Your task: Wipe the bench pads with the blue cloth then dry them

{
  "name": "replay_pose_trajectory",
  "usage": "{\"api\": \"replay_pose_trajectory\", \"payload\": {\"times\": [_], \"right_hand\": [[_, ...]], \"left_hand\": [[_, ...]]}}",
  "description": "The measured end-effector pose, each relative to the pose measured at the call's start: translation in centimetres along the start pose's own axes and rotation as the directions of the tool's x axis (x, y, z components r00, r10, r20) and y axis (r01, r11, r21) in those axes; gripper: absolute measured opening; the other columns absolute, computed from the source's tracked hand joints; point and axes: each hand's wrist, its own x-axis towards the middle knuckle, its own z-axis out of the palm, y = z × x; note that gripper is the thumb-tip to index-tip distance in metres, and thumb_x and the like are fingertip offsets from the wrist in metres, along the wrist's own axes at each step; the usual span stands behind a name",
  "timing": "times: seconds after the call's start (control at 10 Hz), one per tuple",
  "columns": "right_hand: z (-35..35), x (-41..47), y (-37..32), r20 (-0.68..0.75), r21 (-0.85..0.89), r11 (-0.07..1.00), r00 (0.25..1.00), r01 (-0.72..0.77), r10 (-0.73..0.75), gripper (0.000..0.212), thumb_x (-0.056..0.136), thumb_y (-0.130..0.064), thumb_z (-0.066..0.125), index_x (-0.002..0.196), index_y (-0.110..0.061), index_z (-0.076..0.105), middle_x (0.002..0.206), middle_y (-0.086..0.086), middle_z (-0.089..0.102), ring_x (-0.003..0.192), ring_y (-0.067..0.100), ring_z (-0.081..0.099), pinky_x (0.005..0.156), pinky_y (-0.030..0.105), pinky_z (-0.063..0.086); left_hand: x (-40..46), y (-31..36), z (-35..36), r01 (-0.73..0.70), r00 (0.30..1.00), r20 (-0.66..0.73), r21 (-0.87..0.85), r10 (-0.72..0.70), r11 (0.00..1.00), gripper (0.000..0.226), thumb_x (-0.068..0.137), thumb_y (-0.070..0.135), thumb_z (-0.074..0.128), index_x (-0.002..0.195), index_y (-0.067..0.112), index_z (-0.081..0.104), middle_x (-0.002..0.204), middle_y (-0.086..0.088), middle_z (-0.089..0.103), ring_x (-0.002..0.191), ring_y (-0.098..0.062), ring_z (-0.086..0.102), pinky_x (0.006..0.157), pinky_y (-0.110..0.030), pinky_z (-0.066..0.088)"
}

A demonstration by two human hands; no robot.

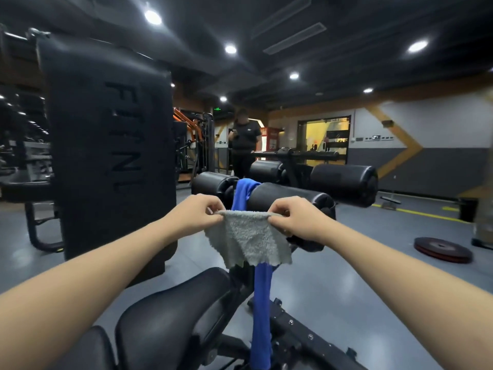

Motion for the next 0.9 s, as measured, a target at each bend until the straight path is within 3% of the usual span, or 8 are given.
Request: {"api": "replay_pose_trajectory", "payload": {"times": [0.2,0.4,0.5,0.7,0.8,0.9], "right_hand": [[-5.9,2.8,0.9,-0.151,-0.103,0.995,0.988,0.011,-0.026,0.009,0.095,-0.022,0.065,0.089,-0.019,0.071,0.078,-0.007,0.067,0.055,0.006,0.063,0.063,0.031,0.06],[-9.5,4.7,3.7,-0.229,-0.188,0.981,0.973,-0.056,0.012,0.013,0.095,-0.022,0.066,0.083,-0.022,0.07,0.069,-0.01,0.065,0.049,0.003,0.056,0.068,0.036,0.057],[-9.9,5.3,5.3,-0.233,-0.205,0.973,0.971,-0.107,0.058,0.015,0.095,-0.023,0.066,0.081,-0.023,0.069,0.069,-0.009,0.066,0.049,0.003,0.056,0.069,0.034,0.057],[-9.6,6.3,8.0,-0.237,-0.234,0.956,0.964,-0.179,0.123,0.012,0.095,-0.024,0.065,0.087,-0.019,0.073,0.077,-0.004,0.071,0.06,0.014,0.064,0.072,0.042,0.061],[-8.8,6.6,9.3,-0.177,-0.263,0.938,0.967,-0.225,0.183,0.009,0.093,-0.028,0.066,0.086,-0.024,0.071,0.082,-0.006,0.072,0.074,0.016,0.069,0.076,0.045,0.061],[-8.5,6.3,9.5,-0.183,-0.26,0.932,0.961,-0.251,0.207,0.006,0.093,-0.031,0.064,0.092,-0.027,0.068,0.089,-0.01,0.067,0.083,0.013,0.066,0.081,0.043,0.06]], "left_hand": [[6.6,2.3,-0.5,-0.065,0.988,-0.139,0.029,0.068,0.997,0.01,0.091,0.026,0.066,0.095,0.022,0.074,0.09,0.007,0.069,0.082,-0.007,0.063,0.062,-0.019,0.047],[12.2,4.5,0.5,-0.073,0.962,-0.255,0.103,0.098,0.992,0.016,0.093,0.035,0.064,0.101,0.025,0.073,0.099,0.008,0.066,0.092,-0.014,0.061,0.078,-0.035,0.053],[14.2,5.1,2.0,-0.062,0.96,-0.264,0.123,0.093,0.99,0.018,0.094,0.037,0.062,0.104,0.027,0.073,0.101,0.01,0.064,0.095,-0.015,0.06,0.077,-0.033,0.05],[16.0,5.3,4.7,-0.017,0.941,-0.332,0.17,0.073,0.985,0.015,0.094,0.035,0.063,0.104,0.029,0.072,0.092,0.012,0.058,0.095,-0.015,0.06,0.078,-0.034,0.051],[16.1,4.5,5.6,0.039,0.933,-0.36,0.169,0.025,0.985,0.019,0.092,0.037,0.066,0.109,0.029,0.069,0.098,0.009,0.06,0.099,-0.017,0.06,0.082,-0.038,0.052],[15.6,4.0,5.9,0.056,0.928,-0.373,0.14,0.001,0.989,0.021,0.093,0.036,0.064,0.112,0.028,0.063,0.103,0.007,0.055,0.099,-0.016,0.057,0.075,-0.035,0.046]]}}
